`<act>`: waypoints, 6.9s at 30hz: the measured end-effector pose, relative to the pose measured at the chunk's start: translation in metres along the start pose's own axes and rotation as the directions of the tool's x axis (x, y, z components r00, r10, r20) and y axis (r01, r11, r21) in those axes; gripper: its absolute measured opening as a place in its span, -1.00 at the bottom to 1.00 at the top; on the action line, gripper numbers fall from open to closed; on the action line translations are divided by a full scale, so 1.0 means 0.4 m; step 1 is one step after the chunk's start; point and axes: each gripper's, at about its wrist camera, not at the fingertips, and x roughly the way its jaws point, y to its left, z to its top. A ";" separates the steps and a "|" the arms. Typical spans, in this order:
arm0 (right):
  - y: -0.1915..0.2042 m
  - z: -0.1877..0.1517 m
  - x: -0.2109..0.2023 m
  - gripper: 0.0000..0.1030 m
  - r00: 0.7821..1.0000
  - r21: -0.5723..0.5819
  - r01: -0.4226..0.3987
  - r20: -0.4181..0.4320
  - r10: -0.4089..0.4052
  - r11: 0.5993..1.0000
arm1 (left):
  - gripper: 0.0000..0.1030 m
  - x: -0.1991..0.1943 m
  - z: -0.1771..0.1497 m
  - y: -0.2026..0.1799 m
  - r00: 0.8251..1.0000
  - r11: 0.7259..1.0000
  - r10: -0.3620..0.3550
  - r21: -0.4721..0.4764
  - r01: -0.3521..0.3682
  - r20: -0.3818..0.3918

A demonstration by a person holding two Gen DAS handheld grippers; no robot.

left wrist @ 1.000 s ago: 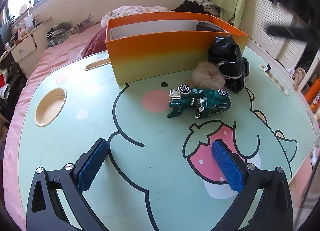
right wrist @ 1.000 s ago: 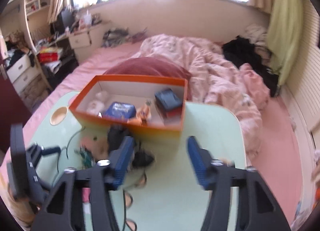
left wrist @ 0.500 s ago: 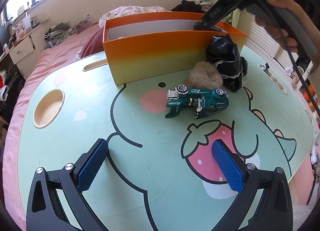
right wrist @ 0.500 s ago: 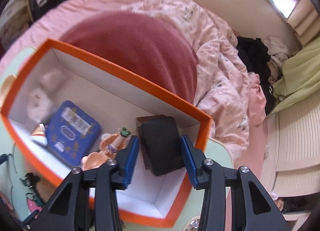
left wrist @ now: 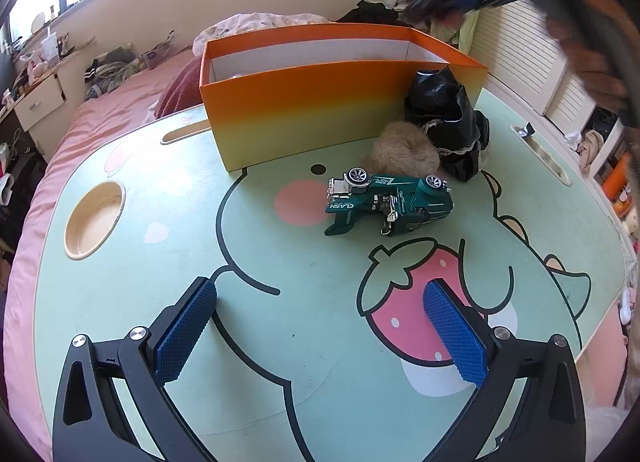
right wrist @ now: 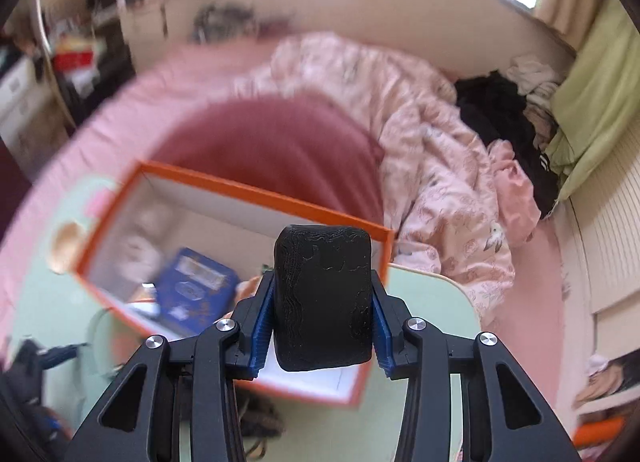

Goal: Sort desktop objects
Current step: 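Grasp the black rectangular case in the box with the right tool, place it on the table, then grasp the figurine keychain in the box with the left tool, set it beside the car, then grasp the plastic-wrapped ball in the box with the right tool, place it by the scrunchie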

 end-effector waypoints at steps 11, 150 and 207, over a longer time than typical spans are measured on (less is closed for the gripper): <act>0.136 -0.329 -0.023 -0.20 0.996 0.006 -0.062 -0.058 0.062 0.998 | 0.99 -0.001 0.001 0.000 1.000 1.000 0.001 0.001 -0.001 -0.001; 0.134 -0.445 -0.001 1.00 0.997 0.103 -0.081 0.022 0.079 0.991 | 0.99 -0.003 -0.029 0.019 0.999 0.999 0.047 0.015 -0.047 -0.011; 0.212 0.124 0.277 -0.79 0.875 0.376 -0.366 -0.173 0.453 0.851 | 0.99 0.012 0.007 0.024 1.000 1.000 0.012 -0.026 -0.011 0.016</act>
